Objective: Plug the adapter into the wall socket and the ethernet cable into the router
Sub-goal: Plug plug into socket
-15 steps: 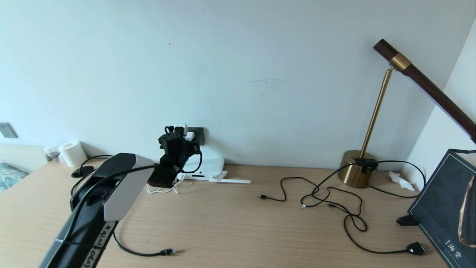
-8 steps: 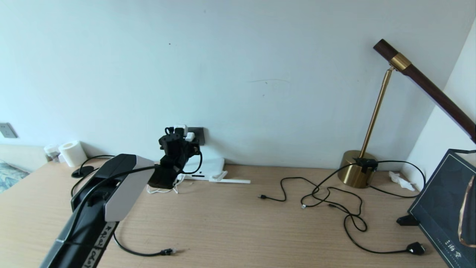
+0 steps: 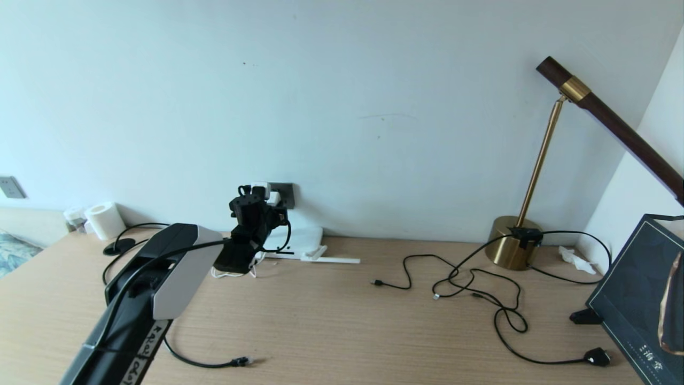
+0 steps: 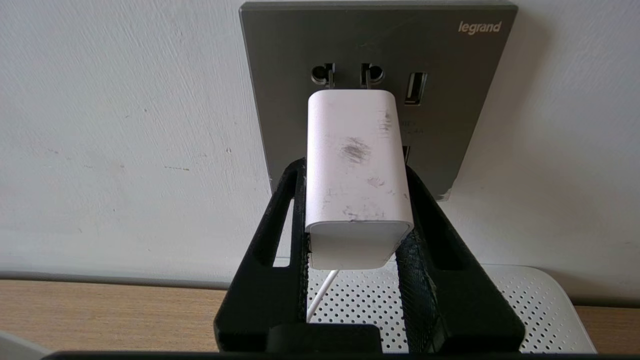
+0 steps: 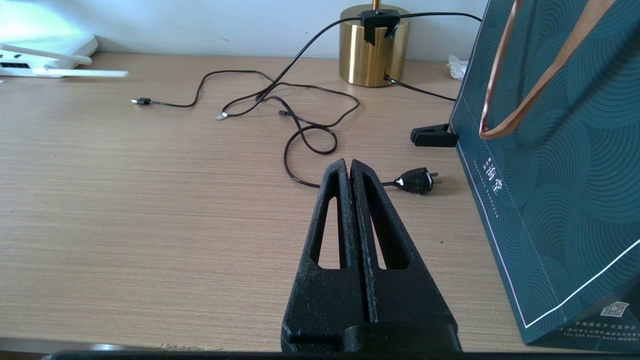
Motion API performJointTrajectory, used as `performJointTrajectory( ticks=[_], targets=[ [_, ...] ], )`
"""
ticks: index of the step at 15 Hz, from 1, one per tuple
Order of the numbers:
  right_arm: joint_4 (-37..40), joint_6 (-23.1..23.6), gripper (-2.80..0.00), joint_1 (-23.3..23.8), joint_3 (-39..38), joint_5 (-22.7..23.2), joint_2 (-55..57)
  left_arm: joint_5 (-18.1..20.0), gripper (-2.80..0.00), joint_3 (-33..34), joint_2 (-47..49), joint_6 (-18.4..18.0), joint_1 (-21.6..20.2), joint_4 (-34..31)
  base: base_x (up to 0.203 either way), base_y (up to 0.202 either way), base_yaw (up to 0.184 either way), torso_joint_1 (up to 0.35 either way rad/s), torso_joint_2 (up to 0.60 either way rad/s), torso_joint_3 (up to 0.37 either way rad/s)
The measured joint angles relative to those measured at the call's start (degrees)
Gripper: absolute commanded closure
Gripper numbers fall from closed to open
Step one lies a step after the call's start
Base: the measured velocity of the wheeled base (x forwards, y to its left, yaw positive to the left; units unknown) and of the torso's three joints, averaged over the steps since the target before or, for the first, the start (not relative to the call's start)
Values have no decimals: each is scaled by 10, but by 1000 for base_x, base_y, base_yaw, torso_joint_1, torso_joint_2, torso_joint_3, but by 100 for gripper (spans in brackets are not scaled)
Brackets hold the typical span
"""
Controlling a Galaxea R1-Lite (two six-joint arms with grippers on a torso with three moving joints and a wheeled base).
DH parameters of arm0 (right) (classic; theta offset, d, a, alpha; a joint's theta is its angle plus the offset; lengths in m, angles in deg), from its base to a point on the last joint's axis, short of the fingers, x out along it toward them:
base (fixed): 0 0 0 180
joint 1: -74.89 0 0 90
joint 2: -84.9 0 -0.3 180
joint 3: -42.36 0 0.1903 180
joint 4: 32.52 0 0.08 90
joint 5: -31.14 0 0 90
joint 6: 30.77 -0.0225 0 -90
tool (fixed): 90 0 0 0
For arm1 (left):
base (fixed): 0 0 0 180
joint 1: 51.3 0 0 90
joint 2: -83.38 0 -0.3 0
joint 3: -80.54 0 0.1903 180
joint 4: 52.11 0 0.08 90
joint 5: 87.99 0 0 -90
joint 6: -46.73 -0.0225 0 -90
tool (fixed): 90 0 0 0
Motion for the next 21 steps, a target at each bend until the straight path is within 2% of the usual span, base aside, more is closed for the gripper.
performJointTrajectory(
  ticks=[10, 15, 17, 21],
  targets=[
    [0, 0, 0, 0, 0, 0, 0, 1, 0, 0, -5, 0, -2, -18, 0, 0, 0, 0, 0, 0],
    [0, 0, 0, 0, 0, 0, 0, -5, 0, 9, -5, -1, -6, 20, 0, 0, 0, 0, 0, 0],
    [0, 0, 0, 0, 0, 0, 0, -5, 0, 47, -11, -2, -9, 58, 0, 0, 0, 0, 0, 0],
    [0, 0, 0, 0, 0, 0, 0, 5, 0, 179, -57, -1, -20, 142, 0, 0, 0, 0, 0, 0]
  ],
)
